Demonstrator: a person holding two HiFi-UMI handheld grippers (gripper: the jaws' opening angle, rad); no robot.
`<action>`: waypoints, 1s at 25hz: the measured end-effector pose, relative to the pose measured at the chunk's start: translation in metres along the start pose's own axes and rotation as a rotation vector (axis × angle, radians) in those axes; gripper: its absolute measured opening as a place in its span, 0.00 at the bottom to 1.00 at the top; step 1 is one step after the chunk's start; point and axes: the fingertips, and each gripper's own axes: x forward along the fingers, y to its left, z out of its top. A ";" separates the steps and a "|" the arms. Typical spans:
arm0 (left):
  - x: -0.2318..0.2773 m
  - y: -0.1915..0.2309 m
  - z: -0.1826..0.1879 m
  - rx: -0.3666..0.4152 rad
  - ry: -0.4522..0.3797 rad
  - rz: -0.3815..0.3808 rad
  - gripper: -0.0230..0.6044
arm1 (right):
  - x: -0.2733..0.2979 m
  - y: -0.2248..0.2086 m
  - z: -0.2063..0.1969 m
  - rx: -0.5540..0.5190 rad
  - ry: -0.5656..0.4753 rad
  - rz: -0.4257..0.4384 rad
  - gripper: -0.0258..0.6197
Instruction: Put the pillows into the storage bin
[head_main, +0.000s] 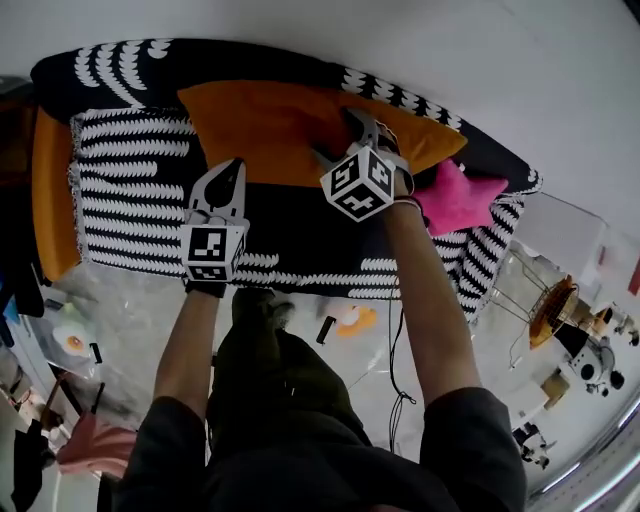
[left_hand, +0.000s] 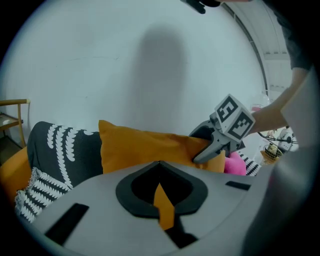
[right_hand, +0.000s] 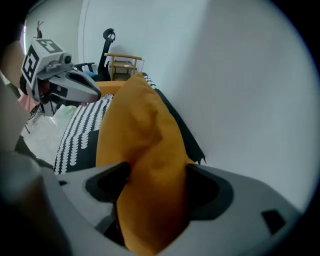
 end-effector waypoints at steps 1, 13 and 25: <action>0.001 0.001 -0.003 -0.005 0.003 0.001 0.04 | 0.003 0.000 -0.001 0.001 0.002 0.002 0.61; 0.008 0.007 -0.034 -0.016 0.047 -0.022 0.04 | 0.047 0.021 -0.012 -0.168 0.206 0.067 0.32; -0.006 -0.053 -0.011 0.065 0.016 -0.111 0.04 | -0.056 0.047 -0.018 0.033 0.002 -0.064 0.09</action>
